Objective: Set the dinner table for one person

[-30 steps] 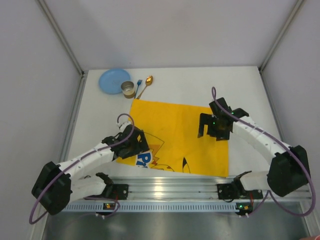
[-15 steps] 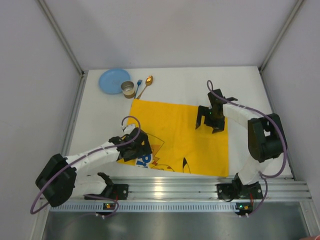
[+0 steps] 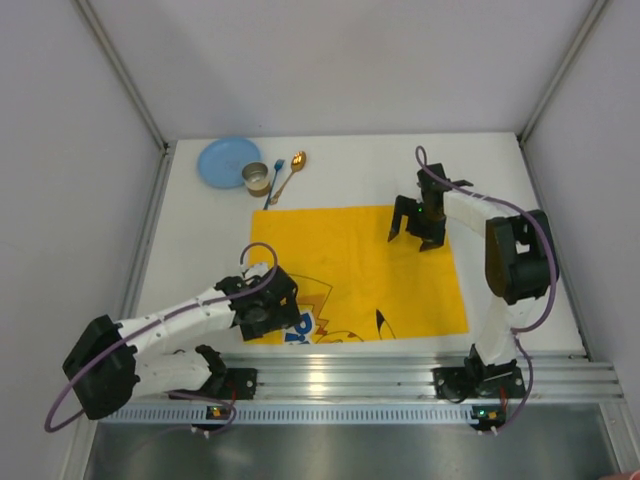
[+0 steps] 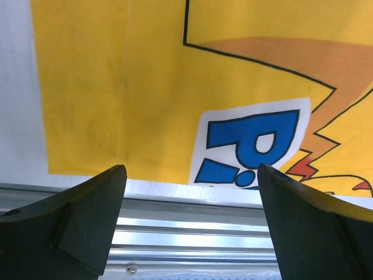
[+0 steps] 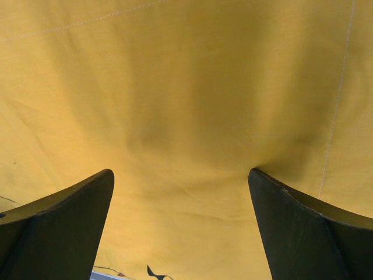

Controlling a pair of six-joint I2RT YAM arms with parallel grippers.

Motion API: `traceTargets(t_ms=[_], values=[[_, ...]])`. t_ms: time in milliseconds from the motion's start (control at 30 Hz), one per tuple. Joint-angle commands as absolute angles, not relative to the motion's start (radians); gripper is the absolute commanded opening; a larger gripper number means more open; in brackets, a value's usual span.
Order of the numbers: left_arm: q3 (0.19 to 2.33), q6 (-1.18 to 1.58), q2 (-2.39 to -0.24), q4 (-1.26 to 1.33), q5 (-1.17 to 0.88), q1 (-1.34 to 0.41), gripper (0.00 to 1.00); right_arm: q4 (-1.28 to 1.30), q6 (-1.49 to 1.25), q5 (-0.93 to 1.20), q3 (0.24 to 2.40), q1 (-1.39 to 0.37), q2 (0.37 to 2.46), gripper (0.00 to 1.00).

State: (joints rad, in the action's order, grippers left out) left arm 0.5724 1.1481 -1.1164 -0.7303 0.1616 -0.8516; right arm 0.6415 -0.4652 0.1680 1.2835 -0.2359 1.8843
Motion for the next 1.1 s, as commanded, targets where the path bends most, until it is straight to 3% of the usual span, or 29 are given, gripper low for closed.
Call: traceTargets(t_ms=[0,167,300,433,600,667,833,1067], values=[[0.704,1.109,-1.138,-0.845,0.259,-0.850,0.99,0.600,-0.472,0.172,1.250,-0.222,1.864,1.00],[1.000,0.990,-1.236,-0.934,0.406,-0.792,0.99,0.679,-0.480,0.207,1.268,-0.229,1.738,1.00],[1.166,0.936,-1.292,-0.948,0.564,-0.640,0.99,0.771,-0.488,0.216,1.304,-0.250,1.616,1.00],[1.251,0.726,-1.375,-0.669,0.405,-0.415,1.00,0.854,-0.492,0.206,1.331,-0.267,1.485,1.00],[1.524,0.732,-1.675,-0.680,0.342,-0.198,0.95,0.940,-0.477,0.160,1.358,-0.265,1.381,1.00],[1.646,0.718,-1.810,-0.658,0.270,-0.158,0.89,0.966,-0.472,0.140,1.355,-0.265,1.358,1.00],[1.879,0.677,-2.041,-0.646,0.268,-0.144,0.88,0.997,-0.488,0.092,1.325,-0.265,1.327,1.00],[1.942,0.667,-2.158,-0.635,0.265,-0.088,0.86,1.012,-0.511,0.048,1.310,-0.261,1.318,1.00]])
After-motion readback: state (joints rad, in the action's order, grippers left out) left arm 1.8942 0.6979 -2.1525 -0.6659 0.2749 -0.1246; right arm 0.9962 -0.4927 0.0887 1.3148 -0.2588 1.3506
